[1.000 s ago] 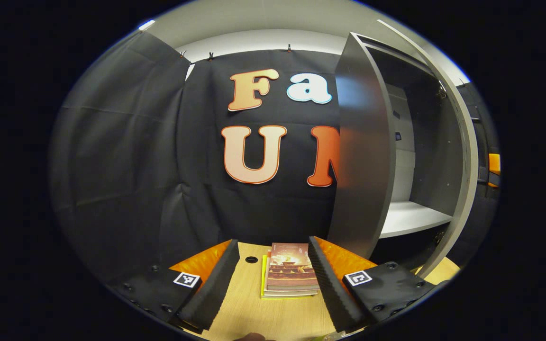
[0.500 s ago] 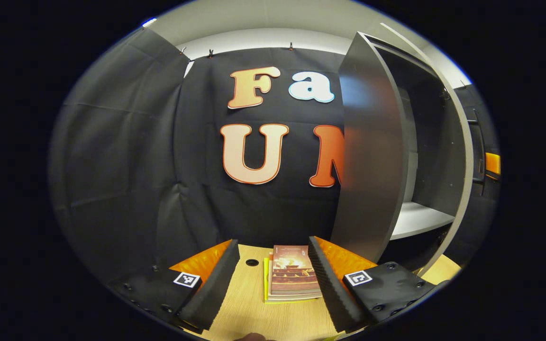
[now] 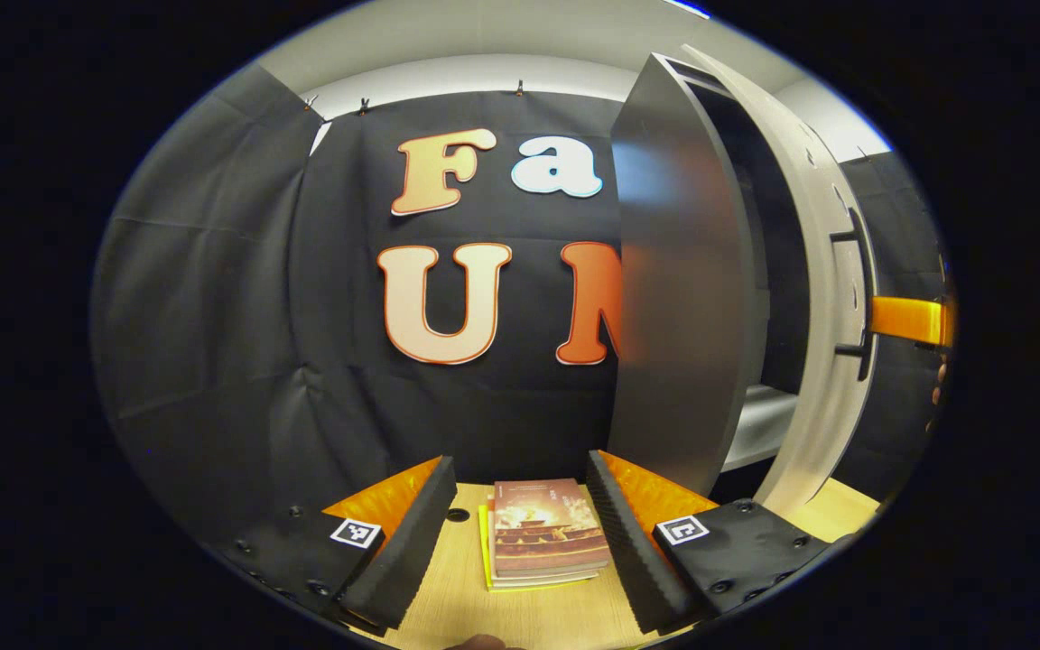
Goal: Open the cabinet door with the right hand, grasp the bottle in the cabinet with the left hand and place it on the coaster, then close the cabinet door with the right hand.
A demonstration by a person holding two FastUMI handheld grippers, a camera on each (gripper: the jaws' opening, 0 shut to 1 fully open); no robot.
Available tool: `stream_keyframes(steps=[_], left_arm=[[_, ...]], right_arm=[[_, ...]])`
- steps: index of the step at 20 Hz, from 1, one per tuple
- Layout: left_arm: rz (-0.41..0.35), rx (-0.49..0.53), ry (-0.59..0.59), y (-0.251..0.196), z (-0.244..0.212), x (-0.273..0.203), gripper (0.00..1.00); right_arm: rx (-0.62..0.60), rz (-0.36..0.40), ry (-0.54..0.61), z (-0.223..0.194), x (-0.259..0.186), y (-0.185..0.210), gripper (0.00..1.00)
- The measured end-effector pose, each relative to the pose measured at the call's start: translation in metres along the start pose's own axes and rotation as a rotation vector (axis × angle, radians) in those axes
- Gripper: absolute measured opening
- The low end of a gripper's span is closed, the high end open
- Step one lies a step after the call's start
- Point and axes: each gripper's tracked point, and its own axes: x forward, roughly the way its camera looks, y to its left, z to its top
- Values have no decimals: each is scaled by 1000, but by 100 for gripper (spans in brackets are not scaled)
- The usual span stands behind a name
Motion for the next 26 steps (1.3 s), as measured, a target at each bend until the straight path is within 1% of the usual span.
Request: stream_keyframes(steps=[3,6,7,9,12,14,15,18,19,24,26], left_arm=[[-25,23,-6,-15,7,4,94],[-42,26,-27,-32,16,2,94],[-40,24,-33,-34,17,1,95],[-33,12,-22,-39,14,-2,94],[-17,0,-29,-48,23,-10,94],[8,-15,-41,-52,33,-14,94],[17,-33,-48,-56,38,-19,96],[19,-75,-69,-75,59,-34,94],[18,-81,-80,-82,67,-38,96],[-16,-139,-137,-125,110,-71,96],[-12,-152,-149,-138,123,-91,94]], right_arm=[[1,-9,11,-1,4,0,95],[-39,-22,14,-1,6,0,95],[-44,-29,10,0,4,0,95],[-69,-40,3,2,0,-4,96],[-116,-65,-37,16,-12,-22,96],[-134,-84,-56,26,-33,-37,96],[-144,-91,-61,30,-44,-44,96],[-172,-112,-74,44,-84,-62,96],[-178,-116,-84,49,-98,-67,96],[-174,-184,-125,79,-159,-106,96],[-179,-196,-145,90,-180,-117,96]])
